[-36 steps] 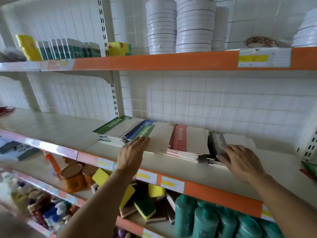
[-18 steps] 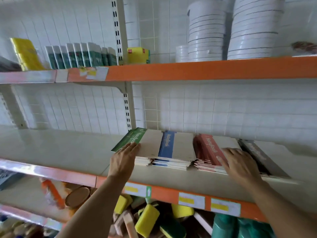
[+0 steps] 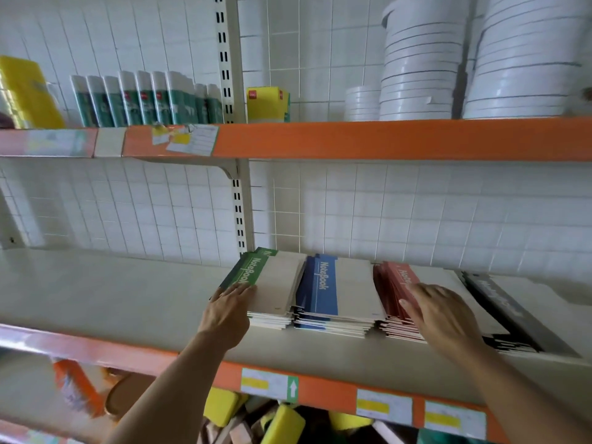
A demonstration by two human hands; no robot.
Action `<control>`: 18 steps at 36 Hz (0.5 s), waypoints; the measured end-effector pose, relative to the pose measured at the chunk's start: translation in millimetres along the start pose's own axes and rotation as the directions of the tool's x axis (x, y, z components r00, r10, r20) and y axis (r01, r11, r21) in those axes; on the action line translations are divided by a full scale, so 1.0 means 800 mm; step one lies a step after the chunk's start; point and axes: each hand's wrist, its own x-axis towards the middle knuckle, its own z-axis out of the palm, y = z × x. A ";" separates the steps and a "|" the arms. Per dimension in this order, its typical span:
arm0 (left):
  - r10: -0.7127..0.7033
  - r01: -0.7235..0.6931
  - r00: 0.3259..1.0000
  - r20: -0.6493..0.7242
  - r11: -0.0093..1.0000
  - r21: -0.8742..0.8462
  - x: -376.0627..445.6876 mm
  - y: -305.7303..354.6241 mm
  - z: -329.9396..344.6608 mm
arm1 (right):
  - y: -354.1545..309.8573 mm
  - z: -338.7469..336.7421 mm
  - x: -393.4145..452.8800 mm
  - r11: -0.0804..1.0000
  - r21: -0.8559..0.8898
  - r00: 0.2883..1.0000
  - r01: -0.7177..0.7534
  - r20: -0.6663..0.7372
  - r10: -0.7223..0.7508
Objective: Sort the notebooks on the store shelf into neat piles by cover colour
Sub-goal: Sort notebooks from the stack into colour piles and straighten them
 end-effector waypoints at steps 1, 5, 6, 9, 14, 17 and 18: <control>-0.012 0.012 0.999 0.030 1.000 -0.007 0.001 -0.001 0.000 | -0.002 0.000 0.001 1.000 -0.001 1.000 -0.007 0.011 0.007; -0.046 0.046 0.999 0.005 0.997 -0.062 0.005 0.007 -0.009 | -0.007 -0.002 0.003 0.999 -0.018 0.998 -0.036 0.045 0.037; -0.056 0.056 0.998 0.002 0.995 -0.077 0.005 0.011 -0.012 | -0.008 -0.003 0.003 0.999 -0.020 0.998 -0.041 0.051 0.042; -0.032 0.031 0.999 -0.010 0.992 -0.124 0.003 0.028 -0.017 | -0.012 -0.012 -0.003 0.999 -0.015 0.995 -0.050 0.083 0.051; 0.088 -0.092 0.996 -0.035 0.984 -0.151 0.012 0.073 -0.017 | -0.005 -0.026 -0.022 0.995 -0.002 0.986 -0.097 0.139 0.096; 0.145 -0.147 0.989 -0.025 0.974 -0.173 0.013 0.109 -0.014 | 0.006 -0.038 -0.037 0.991 -0.003 0.983 -0.136 0.122 0.135; 0.163 -0.164 0.986 -0.019 0.970 -0.180 0.011 0.122 -0.012 | 0.010 -0.043 -0.042 0.989 0.003 0.981 -0.147 0.126 0.146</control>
